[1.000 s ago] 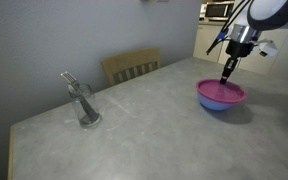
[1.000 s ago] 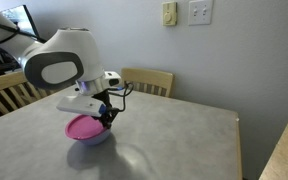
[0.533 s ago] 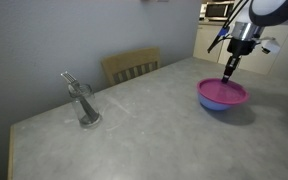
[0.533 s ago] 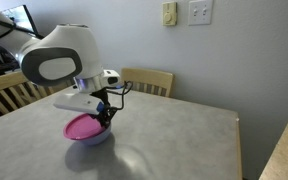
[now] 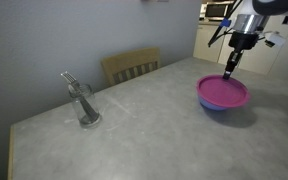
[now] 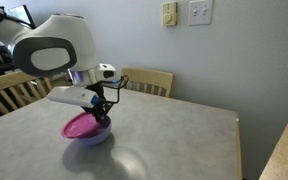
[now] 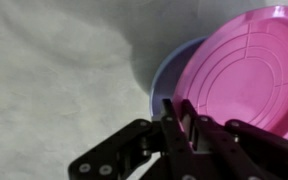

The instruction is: Take the lid and put it on the table

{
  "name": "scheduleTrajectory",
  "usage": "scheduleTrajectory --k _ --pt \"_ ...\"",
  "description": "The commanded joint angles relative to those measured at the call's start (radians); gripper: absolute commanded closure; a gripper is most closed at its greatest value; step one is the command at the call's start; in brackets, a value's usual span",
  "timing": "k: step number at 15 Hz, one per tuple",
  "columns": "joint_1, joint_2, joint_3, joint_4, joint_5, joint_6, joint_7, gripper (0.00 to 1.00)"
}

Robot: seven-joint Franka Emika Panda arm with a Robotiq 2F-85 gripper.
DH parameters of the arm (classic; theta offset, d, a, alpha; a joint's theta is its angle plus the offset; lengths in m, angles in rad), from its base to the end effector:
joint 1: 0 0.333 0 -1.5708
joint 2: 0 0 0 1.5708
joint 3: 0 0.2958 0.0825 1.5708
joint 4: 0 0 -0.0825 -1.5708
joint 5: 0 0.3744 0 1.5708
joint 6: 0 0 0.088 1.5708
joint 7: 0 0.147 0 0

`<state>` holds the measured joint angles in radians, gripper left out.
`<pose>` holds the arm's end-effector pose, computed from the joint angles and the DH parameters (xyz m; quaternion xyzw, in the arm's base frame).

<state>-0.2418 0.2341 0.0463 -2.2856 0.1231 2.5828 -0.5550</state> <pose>0.5213 -0.1021 0.2043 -0.9906 -0.1273 -0.0437 0.0253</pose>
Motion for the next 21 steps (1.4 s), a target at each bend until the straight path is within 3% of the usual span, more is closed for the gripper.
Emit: scheduleTrajectory --k 1,5,9,21 --pt "0.005 -0.029 0.008 -0.005 0.084 -0.057 -0.052 0.97" --pt "0.005 -0.024 0.008 0.027 0.207 -0.171 -0.117 0.97" --pt "0.023 -0.016 -0.002 0.048 0.259 -0.252 -0.145 0.97" --pt "0.142 0.021 0.017 0.057 0.196 -0.255 -0.098 0.97"
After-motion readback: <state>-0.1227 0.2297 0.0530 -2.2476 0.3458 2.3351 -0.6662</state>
